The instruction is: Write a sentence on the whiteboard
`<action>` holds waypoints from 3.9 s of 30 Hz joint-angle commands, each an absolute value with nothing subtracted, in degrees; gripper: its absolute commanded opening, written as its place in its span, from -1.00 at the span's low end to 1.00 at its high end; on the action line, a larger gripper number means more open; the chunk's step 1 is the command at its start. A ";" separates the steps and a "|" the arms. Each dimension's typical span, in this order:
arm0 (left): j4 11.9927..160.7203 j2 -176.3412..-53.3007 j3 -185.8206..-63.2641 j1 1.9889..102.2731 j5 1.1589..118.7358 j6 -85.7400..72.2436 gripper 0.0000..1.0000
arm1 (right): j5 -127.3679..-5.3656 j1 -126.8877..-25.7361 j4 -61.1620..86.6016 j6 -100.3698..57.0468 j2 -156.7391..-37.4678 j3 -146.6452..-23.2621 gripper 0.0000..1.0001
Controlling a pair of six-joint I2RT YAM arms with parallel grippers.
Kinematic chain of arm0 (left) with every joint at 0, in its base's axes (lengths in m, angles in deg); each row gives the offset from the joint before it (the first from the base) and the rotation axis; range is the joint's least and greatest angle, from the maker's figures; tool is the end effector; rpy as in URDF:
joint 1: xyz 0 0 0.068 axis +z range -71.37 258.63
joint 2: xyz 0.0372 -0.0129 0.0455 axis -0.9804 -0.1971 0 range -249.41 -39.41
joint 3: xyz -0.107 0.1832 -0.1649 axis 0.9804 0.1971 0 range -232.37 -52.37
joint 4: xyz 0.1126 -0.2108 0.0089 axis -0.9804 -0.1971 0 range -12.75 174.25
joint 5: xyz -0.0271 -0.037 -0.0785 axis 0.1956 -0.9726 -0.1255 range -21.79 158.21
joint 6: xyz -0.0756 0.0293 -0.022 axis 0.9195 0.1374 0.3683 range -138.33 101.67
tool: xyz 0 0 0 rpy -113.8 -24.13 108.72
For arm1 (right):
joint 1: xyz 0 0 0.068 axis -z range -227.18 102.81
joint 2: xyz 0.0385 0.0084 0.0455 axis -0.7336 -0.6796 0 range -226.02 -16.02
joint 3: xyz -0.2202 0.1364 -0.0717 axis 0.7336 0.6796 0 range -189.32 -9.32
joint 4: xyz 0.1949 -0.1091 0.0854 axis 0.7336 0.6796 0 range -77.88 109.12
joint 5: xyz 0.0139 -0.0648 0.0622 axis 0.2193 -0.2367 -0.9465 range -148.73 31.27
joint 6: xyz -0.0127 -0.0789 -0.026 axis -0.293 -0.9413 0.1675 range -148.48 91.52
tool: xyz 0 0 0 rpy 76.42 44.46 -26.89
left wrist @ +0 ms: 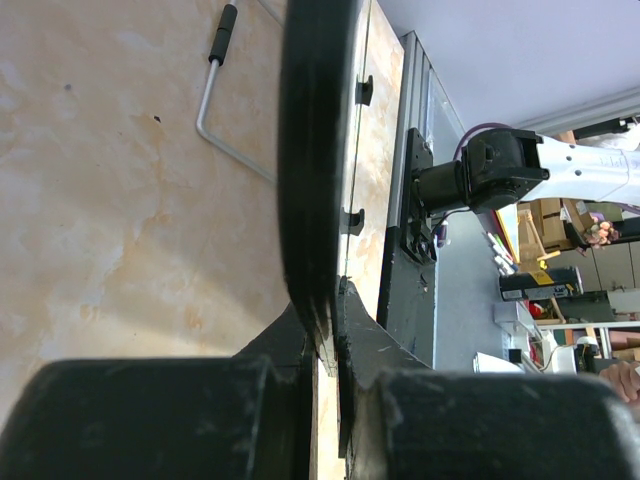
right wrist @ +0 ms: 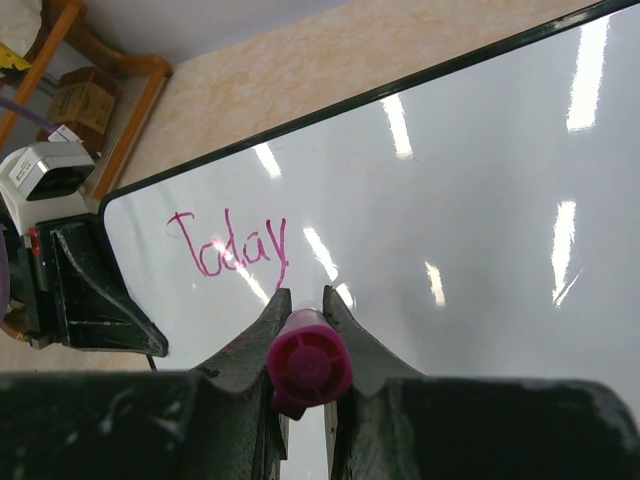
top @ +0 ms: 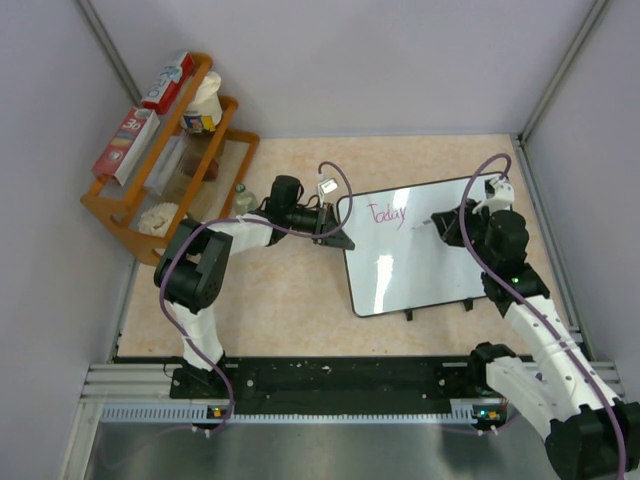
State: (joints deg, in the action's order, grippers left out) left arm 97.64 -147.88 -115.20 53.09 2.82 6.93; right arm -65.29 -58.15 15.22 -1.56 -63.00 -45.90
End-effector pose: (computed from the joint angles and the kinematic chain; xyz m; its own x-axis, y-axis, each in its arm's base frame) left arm 0.3215 -0.2277 0.1880 -0.8081 0.1892 -0.5579 0.5844 0.1381 -0.7996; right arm 0.2085 0.0491 0.2882 -0.3392 0.3925 -0.8549 -0.1621 0.8708 0.4641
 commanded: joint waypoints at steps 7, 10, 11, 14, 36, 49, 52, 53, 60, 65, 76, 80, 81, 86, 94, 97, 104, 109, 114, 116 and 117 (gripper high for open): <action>94.18 -148.05 -112.93 52.00 1.85 1.18 -1.00 | -63.56 -57.38 12.57 -1.50 -66.12 -52.03 -1.00; 94.27 -148.05 -112.93 52.09 1.76 1.10 -1.00 | -64.00 -57.47 10.19 -0.62 -67.26 -52.38 -1.00; 94.19 -148.05 -112.84 52.09 1.76 1.10 -1.00 | -64.09 -57.47 9.93 -0.53 -68.05 -52.73 -1.00; 94.18 -148.05 -112.93 52.00 1.76 1.18 -1.00 | -63.65 -57.47 8.96 -0.26 -69.54 -54.05 -1.00; 94.10 -147.96 -112.84 52.00 1.41 1.10 -1.00 | -60.22 -57.38 5.71 0.53 -74.29 -52.56 -1.00; 94.10 -148.05 -113.02 52.00 1.50 1.27 -1.00 | -63.21 -57.47 6.06 0.26 -72.10 -49.05 -1.00; 93.92 -147.96 -113.02 52.00 1.50 1.27 -1.00 | -63.73 -57.47 6.32 0.35 -71.57 -48.87 -1.00; 93.92 -147.96 -113.02 52.00 1.50 1.27 -1.00 | -63.82 -57.38 6.41 0.44 -71.05 -48.87 -1.00; 93.92 -147.96 -113.10 52.00 1.59 1.27 -1.00 | -63.04 -57.47 7.02 2.81 -68.50 -50.71 -1.00; 93.92 -148.05 -113.11 52.09 1.59 1.36 -1.00 | -59.70 -57.38 7.20 2.29 -67.88 -52.12 -1.00; 93.92 -147.96 -113.02 52.00 1.41 1.36 -1.00 | -57.14 -57.47 7.73 1.14 -70.78 -54.14 -1.00; 93.75 -147.96 -113.02 52.00 1.41 1.27 -1.00 | -56.71 -57.38 7.64 0.97 -72.00 -54.67 -1.00; 93.75 -147.96 -113.02 52.00 1.50 1.27 -1.00 | -56.62 -57.47 7.64 0.97 -72.18 -54.67 -1.00; 93.57 -147.96 -113.10 52.00 1.41 1.18 -1.00 | -56.62 -57.47 7.20 1.06 -73.33 -54.41 -1.00; 93.48 -147.96 -113.19 52.00 1.50 1.10 -1.00 | -58.55 -57.47 7.20 0.97 -73.33 -53.62 -1.00; 93.48 -147.96 -113.19 52.00 1.50 1.10 -1.00 | -58.55 -57.47 7.29 0.97 -73.07 -53.00 -1.00; 93.48 -147.96 -113.11 52.00 1.50 1.01 -1.00 | -60.57 -57.47 8.08 0.53 -72.10 -51.16 -1.00; 93.31 -147.96 -113.11 52.00 1.50 1.01 -1.00 | -59.61 -57.47 9.05 -0.17 -71.13 -50.10 -1.00; 93.22 -148.05 -113.28 52.00 1.59 1.01 -1.00 | -57.68 -57.38 9.75 -0.26 -69.99 -49.05 -1.00; 93.22 -148.05 -113.19 52.00 1.59 1.01 -1.00 | -57.06 -57.47 10.01 -0.26 -69.72 -48.96 -1.00; 93.22 -148.05 -113.19 52.00 1.67 1.01 -1.00 | -56.88 -57.47 10.10 -0.18 -69.64 -48.96 -1.00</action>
